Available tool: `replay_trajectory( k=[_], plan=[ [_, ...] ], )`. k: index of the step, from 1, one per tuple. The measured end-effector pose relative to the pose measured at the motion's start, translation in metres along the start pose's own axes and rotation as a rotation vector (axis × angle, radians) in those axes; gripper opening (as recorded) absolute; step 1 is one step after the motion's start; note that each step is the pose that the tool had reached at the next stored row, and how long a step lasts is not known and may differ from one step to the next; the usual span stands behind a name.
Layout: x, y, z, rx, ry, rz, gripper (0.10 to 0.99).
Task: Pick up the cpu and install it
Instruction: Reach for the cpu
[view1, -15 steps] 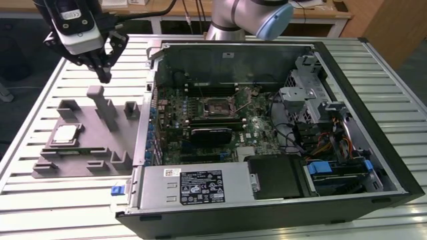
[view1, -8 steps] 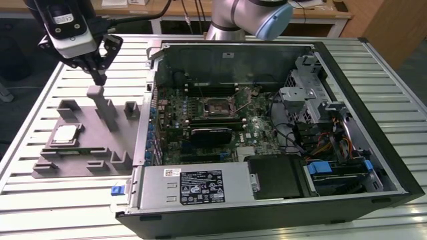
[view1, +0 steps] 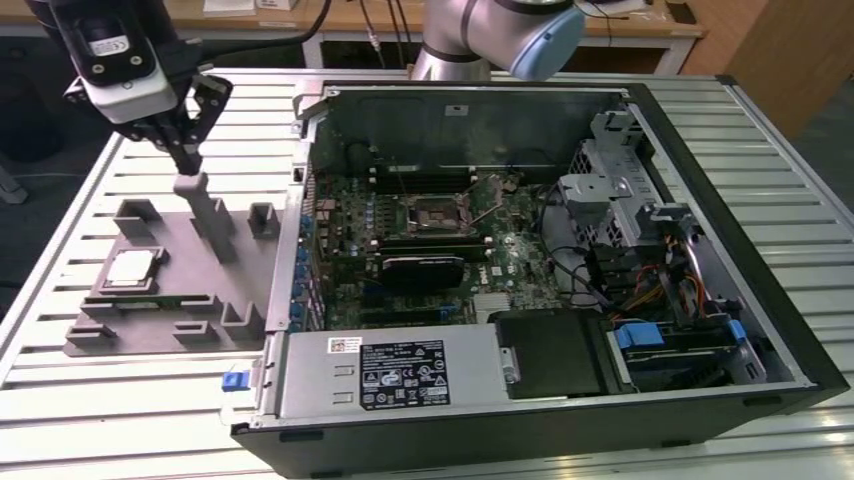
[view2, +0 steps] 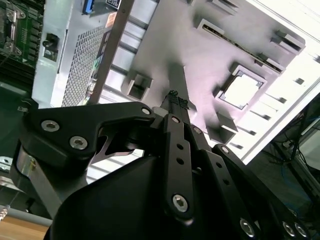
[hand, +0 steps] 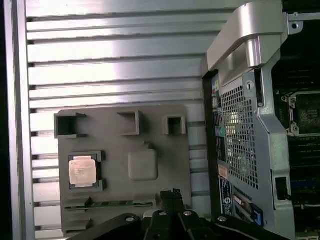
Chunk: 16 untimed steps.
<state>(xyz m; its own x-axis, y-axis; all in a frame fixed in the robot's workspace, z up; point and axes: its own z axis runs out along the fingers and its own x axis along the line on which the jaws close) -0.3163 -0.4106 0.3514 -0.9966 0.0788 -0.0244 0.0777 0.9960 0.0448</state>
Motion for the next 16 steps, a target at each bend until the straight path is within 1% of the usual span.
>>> replay_trajectory(
  k=[16],
  plan=[
    [0.0248, -0.0023, 0.0086, 0.000, -0.0001, 0.001, 0.106]
  ],
)
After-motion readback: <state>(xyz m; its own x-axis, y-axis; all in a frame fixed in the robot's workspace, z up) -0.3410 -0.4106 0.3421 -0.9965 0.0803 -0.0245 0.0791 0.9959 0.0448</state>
